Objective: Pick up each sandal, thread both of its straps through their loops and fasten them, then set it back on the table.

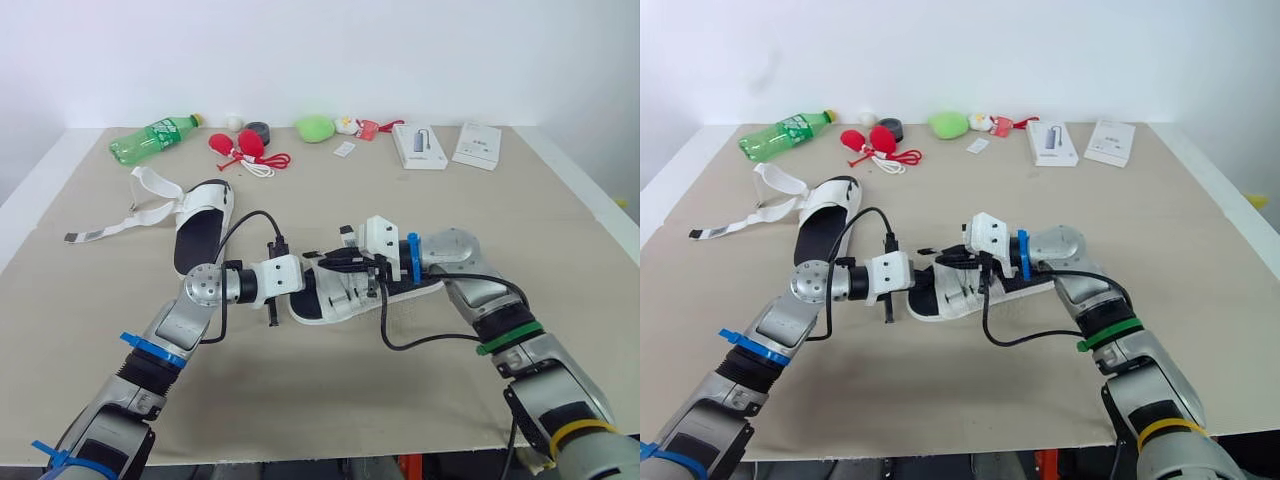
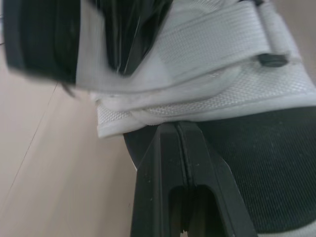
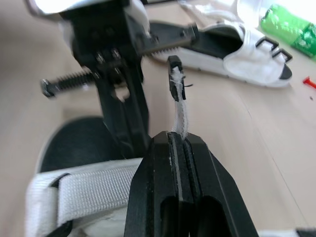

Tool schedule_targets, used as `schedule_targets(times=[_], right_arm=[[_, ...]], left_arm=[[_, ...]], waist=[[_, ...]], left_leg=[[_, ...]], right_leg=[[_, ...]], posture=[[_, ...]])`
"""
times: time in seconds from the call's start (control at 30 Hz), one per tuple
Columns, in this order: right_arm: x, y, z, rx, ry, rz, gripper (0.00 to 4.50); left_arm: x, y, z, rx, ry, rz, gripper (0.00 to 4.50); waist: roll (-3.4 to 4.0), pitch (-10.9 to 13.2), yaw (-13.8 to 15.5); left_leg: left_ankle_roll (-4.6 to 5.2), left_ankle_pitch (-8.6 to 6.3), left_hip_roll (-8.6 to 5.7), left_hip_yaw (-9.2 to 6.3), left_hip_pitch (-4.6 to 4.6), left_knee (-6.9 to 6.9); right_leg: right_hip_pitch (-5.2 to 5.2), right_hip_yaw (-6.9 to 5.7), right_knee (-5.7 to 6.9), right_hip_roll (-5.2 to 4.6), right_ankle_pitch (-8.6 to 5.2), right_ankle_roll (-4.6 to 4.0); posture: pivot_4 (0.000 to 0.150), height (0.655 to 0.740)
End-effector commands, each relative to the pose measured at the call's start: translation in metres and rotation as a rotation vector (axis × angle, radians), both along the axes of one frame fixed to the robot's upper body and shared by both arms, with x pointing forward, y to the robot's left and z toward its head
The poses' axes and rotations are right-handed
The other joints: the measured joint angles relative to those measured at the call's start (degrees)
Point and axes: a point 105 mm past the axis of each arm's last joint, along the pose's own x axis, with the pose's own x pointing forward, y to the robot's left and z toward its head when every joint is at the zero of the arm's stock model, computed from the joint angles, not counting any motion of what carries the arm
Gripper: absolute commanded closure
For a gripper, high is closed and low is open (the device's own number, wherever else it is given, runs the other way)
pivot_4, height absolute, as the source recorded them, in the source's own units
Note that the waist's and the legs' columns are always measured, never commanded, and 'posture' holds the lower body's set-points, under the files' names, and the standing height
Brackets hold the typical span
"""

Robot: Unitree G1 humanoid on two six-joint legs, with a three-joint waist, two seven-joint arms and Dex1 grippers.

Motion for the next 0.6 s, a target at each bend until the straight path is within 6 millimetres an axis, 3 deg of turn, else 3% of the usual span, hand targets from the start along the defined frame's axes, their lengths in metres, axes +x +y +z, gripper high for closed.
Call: schedule_targets(times=[0.03,0.17,0.23,0.37,0.43,0.5,0.6], right_arm=[[0.016,-0.011,0.021,0.004,-0.118,-0.071,4.33],[0.019,-0.012,0.031,0.011,-0.192,-0.079,2.91],[0.019,-0.010,0.038,0.021,-0.221,-0.075,2.44],[0.016,-0.006,0.052,0.044,-0.255,-0.067,0.66],[0.015,-0.004,0.058,0.053,-0.266,-0.064,0.05],[0.012,0.000,0.066,0.065,-0.274,-0.040,0.05],[0.006,0.008,0.076,0.083,-0.265,0.013,0.80]], left_arm=[[-0.004,-0.001,-0.009,0.023,0.025,-0.009,4.50],[-0.004,-0.001,-0.010,0.023,0.027,-0.013,4.50],[-0.004,-0.002,-0.010,0.023,0.028,-0.015,4.50],[-0.004,-0.004,-0.010,0.021,0.026,-0.020,4.50],[-0.003,-0.004,-0.009,0.021,0.025,-0.020,4.50],[-0.003,-0.004,-0.009,0.021,0.023,-0.020,4.50],[-0.003,-0.004,-0.008,0.017,0.019,-0.023,4.50]], waist=[[0.00,0.00,-0.02],[0.00,0.00,-0.03],[0.00,0.00,-0.02],[0.00,0.00,-0.02],[0.00,0.00,-0.02],[0.00,0.00,-0.02],[0.01,0.00,-0.02]], left_leg=[[0.00,0.00,0.00,0.00,0.00,0.00],[0.00,0.00,0.00,0.00,-0.01,-0.01],[0.00,0.00,0.00,0.01,-0.03,-0.01],[0.00,0.00,0.00,0.01,-0.03,-0.05],[0.00,0.00,0.00,0.01,-0.04,-0.05],[0.00,0.00,0.00,0.01,-0.04,-0.05],[0.00,0.00,0.00,0.01,-0.05,-0.05]], right_leg=[[0.00,0.00,0.00,0.00,0.01,0.00],[-0.02,0.00,0.00,0.00,0.01,0.00],[-0.04,0.01,0.00,0.00,0.00,0.01],[-0.05,0.01,0.00,0.00,-0.03,0.02],[-0.05,0.01,0.00,0.00,-0.03,0.02],[-0.05,0.00,0.00,0.00,-0.03,0.02],[-0.07,0.01,0.00,0.00,-0.03,0.02]], posture=[[0.150,0.7400],[0.150,0.7400],[0.150,0.7400],[0.150,0.7400],[0.150,0.7400],[0.150,0.7400],[0.150,0.7400]])
